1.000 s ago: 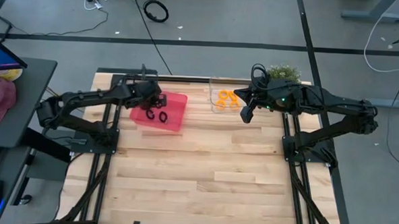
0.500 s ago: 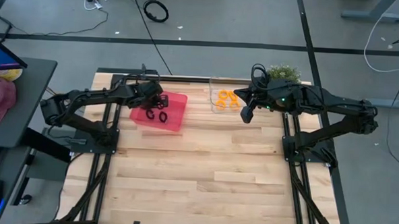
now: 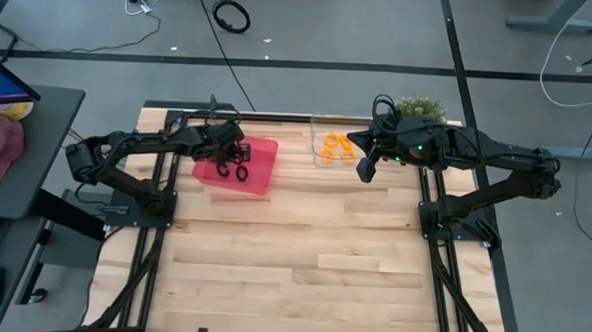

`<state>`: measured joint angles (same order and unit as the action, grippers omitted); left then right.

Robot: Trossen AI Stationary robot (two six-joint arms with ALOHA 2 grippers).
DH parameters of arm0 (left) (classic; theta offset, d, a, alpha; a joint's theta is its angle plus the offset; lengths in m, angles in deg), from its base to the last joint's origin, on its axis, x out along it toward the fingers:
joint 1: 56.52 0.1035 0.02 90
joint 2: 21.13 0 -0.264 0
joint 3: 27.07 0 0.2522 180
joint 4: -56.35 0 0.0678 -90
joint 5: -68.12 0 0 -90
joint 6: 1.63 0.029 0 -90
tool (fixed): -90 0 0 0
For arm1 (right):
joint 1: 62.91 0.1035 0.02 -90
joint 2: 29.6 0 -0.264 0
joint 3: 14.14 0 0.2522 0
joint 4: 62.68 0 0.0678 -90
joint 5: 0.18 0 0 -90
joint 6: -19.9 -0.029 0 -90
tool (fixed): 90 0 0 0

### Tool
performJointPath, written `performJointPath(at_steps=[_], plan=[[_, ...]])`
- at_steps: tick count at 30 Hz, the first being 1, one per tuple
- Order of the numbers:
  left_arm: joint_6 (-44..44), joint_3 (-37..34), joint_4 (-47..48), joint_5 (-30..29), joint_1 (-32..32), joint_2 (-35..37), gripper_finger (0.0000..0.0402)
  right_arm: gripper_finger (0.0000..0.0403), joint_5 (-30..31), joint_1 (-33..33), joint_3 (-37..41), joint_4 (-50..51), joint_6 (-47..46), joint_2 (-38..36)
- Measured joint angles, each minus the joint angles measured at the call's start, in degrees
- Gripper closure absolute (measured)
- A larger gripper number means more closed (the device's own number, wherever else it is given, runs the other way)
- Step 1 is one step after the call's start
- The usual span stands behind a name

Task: Sort spring keychains
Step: Put the black spring keychain into the pink bin, then return to Home Position

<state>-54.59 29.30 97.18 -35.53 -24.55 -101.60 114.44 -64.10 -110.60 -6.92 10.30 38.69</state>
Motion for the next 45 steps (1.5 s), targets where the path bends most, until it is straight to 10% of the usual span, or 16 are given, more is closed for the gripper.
performJointPath(at_steps=[26,45], plan=[[3.85,0.02,0.58,0.09,-0.07,-7.41,0.0363,0.0395,-0.02,-0.01,0.0,0.01,-0.4,0.0],[7.04,0.12,0.23,0.52,-0.04,-7.39,0.0234,0.0395,0.0,-0.02,0.0,0.02,-0.02,-0.02]])
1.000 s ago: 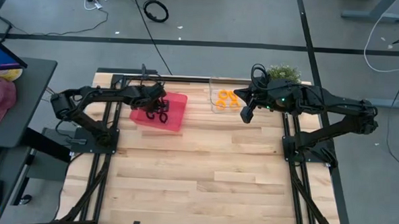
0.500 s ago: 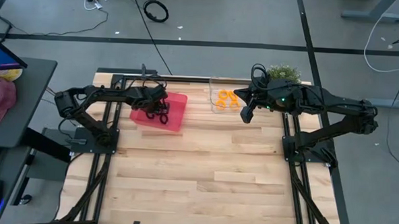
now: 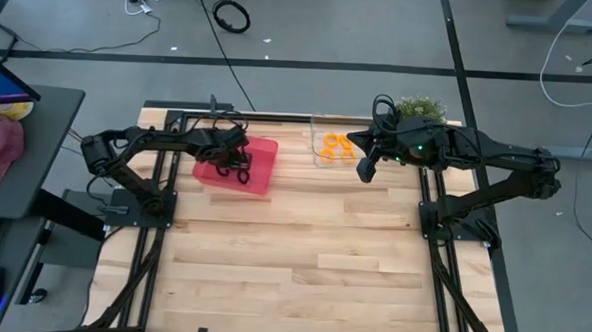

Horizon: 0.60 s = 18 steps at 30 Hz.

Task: Sort spring keychains
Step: Return to Home Position

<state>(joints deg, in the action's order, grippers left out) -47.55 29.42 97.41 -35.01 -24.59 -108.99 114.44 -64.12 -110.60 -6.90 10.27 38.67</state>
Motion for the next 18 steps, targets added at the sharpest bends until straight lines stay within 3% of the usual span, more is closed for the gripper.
performJointPath(at_steps=[8,18], plan=[[2.96,3.61,1.44,-0.2,-2.21,0.14,0.0198,0.0395,-0.02,0.02,0.0,-0.02,0.04,0.02],[10.74,15.65,8.26,-2.81,-9.22,1.32,0.0226,0.0395,-0.02,0.0,0.0,0.0,0.04,0.02]])
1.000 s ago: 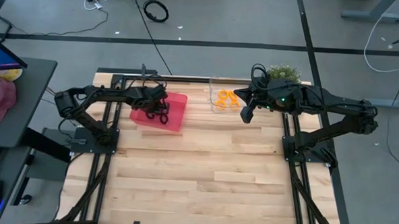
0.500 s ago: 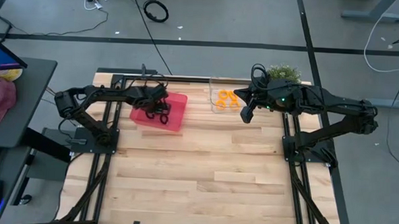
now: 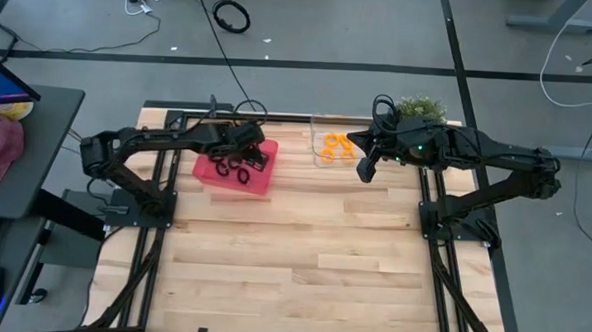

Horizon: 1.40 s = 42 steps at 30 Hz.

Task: Sort spring keychains
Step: Return to Home Position

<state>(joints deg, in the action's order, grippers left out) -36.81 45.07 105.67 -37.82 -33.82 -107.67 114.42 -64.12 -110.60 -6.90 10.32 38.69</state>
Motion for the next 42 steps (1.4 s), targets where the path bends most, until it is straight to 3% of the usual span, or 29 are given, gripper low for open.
performJointPath(at_steps=[7,16,21,25,29,33,36,42], plan=[[4.98,9.67,5.01,-6.61,-8.65,4.54,0.025,0.0395,0.0,0.02,0.0,0.13,0.0,-0.02],[16.27,15.77,2.56,-3.73,-20.48,12.14,0.0269,0.0395,-0.02,0.02,0.0,0.59,0.11,-0.02],[20.7,15.87,-5.75,1.62,-26.07,15.62,0.0271,0.0395,-0.02,0.0,0.0,0.52,0.09,-0.01],[24.32,15.58,-10.39,2.46,-29.2,16.03,0.0271,0.0395,-0.04,0.01,0.01,0.53,-0.05,0.0],[23.64,11.09,-15.3,3.08,-29.73,16.0,0.0271,0.0395,-0.11,0.02,0.0,0.48,-0.07,0.0],[21.78,5.61,-25.9,3.77,-29.68,16.09,0.028,0.0395,-0.13,0.0,0.0,0.42,-0.46,0.0],[21.91,3.22,-33.84,5.25,-29.32,17.2,0.0308,0.0395,-0.12,0.01,0.01,0.37,-0.46,0.0],[22.36,1.71,-34.94,10.01,-27.48,20.63,0.0393,0.0395,-0.11,0.01,0.01,0.37,-0.47,-0.02]])
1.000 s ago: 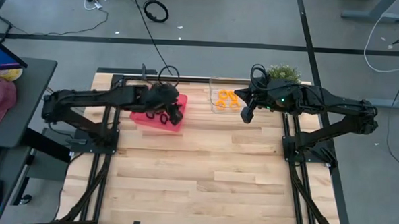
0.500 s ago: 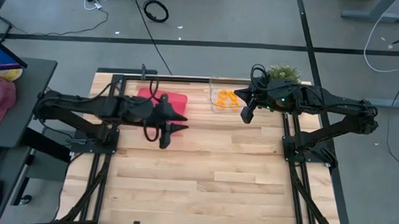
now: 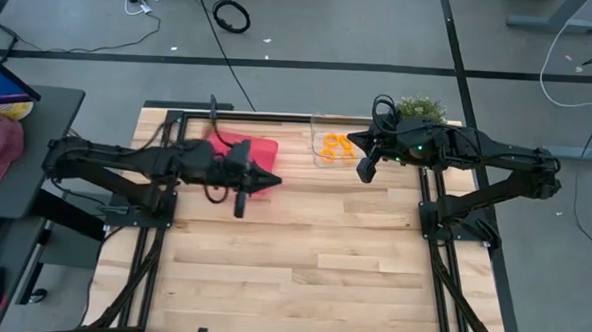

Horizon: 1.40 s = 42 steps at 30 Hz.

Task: Sort spring keychains
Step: Return to Home Position

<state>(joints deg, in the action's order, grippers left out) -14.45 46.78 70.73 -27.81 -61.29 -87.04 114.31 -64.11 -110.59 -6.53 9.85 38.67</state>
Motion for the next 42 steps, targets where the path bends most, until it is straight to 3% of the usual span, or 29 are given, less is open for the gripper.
performJointPath(at_steps=[4,11,19,32,42], plan=[[1.26,-3.4,-2.8,-2.08,0.94,5.27,0.0394,0.0395,-0.06,0.03,0.01,0.0,-0.4,0.0],[1.04,-16.68,-17.51,-1.98,2.17,18.59,0.0398,0.0395,-1.18,0.08,0.01,0.22,-1.54,0.0],[2.15,-24.27,-18.85,-1.93,1.95,33.87,0.04,0.0395,-1.53,0.08,0.01,0.44,-3.0,0.02],[4.7,-26.9,-3.88,-1.93,1.95,54.82,0.0401,0.0395,-1.51,0.08,0.01,0.48,-4.5,0.02],[5.91,-26.9,6.88,-3.89,1.95,65.37,0.0401,0.0395,-1.49,0.08,0.01,0.46,-4.52,0.02]])
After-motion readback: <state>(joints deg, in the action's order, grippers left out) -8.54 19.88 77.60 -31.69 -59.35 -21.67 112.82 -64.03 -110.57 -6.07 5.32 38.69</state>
